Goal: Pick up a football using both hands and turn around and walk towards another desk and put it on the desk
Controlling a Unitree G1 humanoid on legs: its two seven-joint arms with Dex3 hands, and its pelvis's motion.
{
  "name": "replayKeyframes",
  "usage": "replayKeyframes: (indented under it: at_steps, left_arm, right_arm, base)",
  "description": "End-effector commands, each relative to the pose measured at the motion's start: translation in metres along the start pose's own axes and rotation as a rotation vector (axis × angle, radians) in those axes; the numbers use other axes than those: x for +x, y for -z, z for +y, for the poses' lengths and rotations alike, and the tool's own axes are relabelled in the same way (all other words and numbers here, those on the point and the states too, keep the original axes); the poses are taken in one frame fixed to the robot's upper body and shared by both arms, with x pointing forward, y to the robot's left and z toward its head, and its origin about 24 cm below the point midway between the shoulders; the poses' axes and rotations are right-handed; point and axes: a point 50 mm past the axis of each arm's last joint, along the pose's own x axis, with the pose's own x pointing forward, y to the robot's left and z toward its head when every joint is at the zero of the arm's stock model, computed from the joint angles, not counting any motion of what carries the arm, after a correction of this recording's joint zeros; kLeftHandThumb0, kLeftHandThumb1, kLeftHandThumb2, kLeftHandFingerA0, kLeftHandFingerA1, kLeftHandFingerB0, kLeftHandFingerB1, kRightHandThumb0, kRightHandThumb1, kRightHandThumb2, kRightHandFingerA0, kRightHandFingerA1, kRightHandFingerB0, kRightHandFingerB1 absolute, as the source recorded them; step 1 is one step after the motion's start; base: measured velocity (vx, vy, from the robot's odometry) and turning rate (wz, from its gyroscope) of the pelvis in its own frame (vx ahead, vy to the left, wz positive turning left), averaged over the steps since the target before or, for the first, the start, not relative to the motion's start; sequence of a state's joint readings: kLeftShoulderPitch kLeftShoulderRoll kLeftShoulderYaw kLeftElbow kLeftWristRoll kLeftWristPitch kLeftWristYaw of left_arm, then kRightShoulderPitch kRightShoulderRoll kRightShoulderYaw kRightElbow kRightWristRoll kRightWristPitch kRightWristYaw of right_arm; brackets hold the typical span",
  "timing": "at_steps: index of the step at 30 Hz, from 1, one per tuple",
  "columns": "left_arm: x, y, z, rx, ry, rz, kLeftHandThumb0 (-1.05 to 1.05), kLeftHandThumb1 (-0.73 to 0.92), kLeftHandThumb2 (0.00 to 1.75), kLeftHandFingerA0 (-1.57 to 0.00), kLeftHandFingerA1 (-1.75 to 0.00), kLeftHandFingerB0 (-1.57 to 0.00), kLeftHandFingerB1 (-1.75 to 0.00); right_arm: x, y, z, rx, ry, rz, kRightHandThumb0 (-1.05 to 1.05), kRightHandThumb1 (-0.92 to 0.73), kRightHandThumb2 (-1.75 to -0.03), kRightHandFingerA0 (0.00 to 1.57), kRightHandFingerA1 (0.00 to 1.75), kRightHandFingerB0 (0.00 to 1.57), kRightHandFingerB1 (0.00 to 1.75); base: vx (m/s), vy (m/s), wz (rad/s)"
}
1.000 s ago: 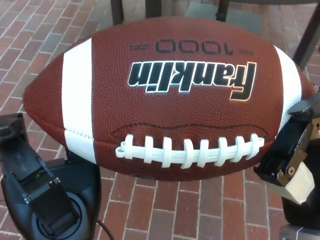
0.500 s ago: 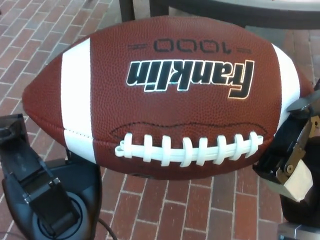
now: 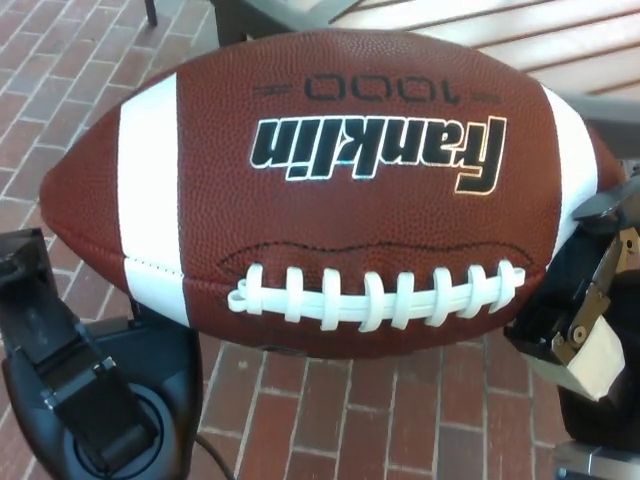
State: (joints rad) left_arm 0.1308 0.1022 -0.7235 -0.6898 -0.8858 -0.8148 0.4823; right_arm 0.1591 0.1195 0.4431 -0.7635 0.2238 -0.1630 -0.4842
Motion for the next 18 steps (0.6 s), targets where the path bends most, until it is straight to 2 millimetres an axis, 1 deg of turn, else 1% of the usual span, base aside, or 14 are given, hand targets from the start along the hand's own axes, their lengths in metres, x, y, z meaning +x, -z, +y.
replayKeyframes:
  at_steps: [1,5,6,8,10,14,15,16,18]
  left_arm:
    - [-0.0229,0.0462,-0.0045,0.136,0.084,0.397,-0.16,0.6,1.29,-0.89,-1.75,-0.73,-1.74]
    - [-0.023,0.046,-0.0034,0.145,0.09,0.396,-0.16,0.61,1.28,-0.88,-1.75,-0.72,-1.73]
    - [-0.0228,0.0459,-0.0037,0.148,0.087,0.394,-0.16,0.62,1.27,-0.89,-1.75,-0.72,-1.74]
    - [-0.0231,0.0462,-0.0038,0.149,0.081,0.394,-0.16,0.62,1.26,-0.88,-1.75,-0.72,-1.73]
    - [-0.0233,0.0466,-0.0036,0.144,0.081,0.399,-0.17,0.61,1.27,-0.88,-1.75,-0.72,-1.74]
    - [-0.0242,0.047,-0.0027,0.141,0.089,0.401,-0.17,0.6,1.28,-0.87,-1.75,-0.71,-1.73]
    - [-0.0244,0.0471,-0.0026,0.139,0.09,0.402,-0.17,0.6,1.28,-0.87,-1.75,-0.71,-1.73]
    - [-0.0245,0.0473,-0.0024,0.144,0.091,0.402,-0.17,0.61,1.27,-0.84,-1.75,-0.67,-1.74]
    - [-0.0242,0.0478,-0.003,0.146,0.085,0.407,-0.18,0.61,1.28,-0.85,-1.75,-0.68,-1.75]
  right_arm:
    - [-0.0037,0.0054,0.0181,0.048,-0.135,0.08,-0.16,-0.42,-1.52,1.02,1.72,1.03,1.56]
    - [-0.004,0.0052,0.0175,0.035,-0.131,0.078,-0.15,-0.41,-1.53,1.02,1.72,1.03,1.57]
    - [-0.0038,0.0052,0.0177,0.031,-0.128,0.079,-0.15,-0.43,-1.52,1.05,1.71,1.04,1.56]
    - [-0.0037,0.0049,0.0173,0.033,-0.126,0.082,-0.15,-0.42,-1.52,1.05,1.71,1.04,1.56]
    - [-0.004,0.0047,0.017,0.034,-0.128,0.08,-0.15,-0.43,-1.51,1.03,1.73,1.01,1.57]
    - [-0.0051,0.0047,0.0166,0.036,-0.126,0.083,-0.14,-0.42,-1.52,1.02,1.74,1.0,1.58]
    - [-0.0052,0.0047,0.0164,0.037,-0.126,0.083,-0.14,-0.42,-1.52,1.02,1.74,1.0,1.58]
    - [-0.0051,0.0046,0.0162,0.038,-0.13,0.082,-0.14,-0.45,-1.51,1.03,1.75,1.0,1.59]
    - [-0.0047,0.0042,0.0154,0.032,-0.135,0.078,-0.14,-0.46,-1.49,1.03,1.75,0.99,1.58]
  base:
    - [0.44,-0.021,0.0]
    - [0.47,-0.087,0.05]
    - [0.58,-0.14,0.2]
    - [0.66,-0.176,0.53]
    - [0.58,-0.208,-0.19]
    - [0.55,-0.177,-0.28]
    - [0.53,-0.138,-0.41]
    - [0.53,-0.116,-0.51]
    - [0.53,-0.097,-0.56]
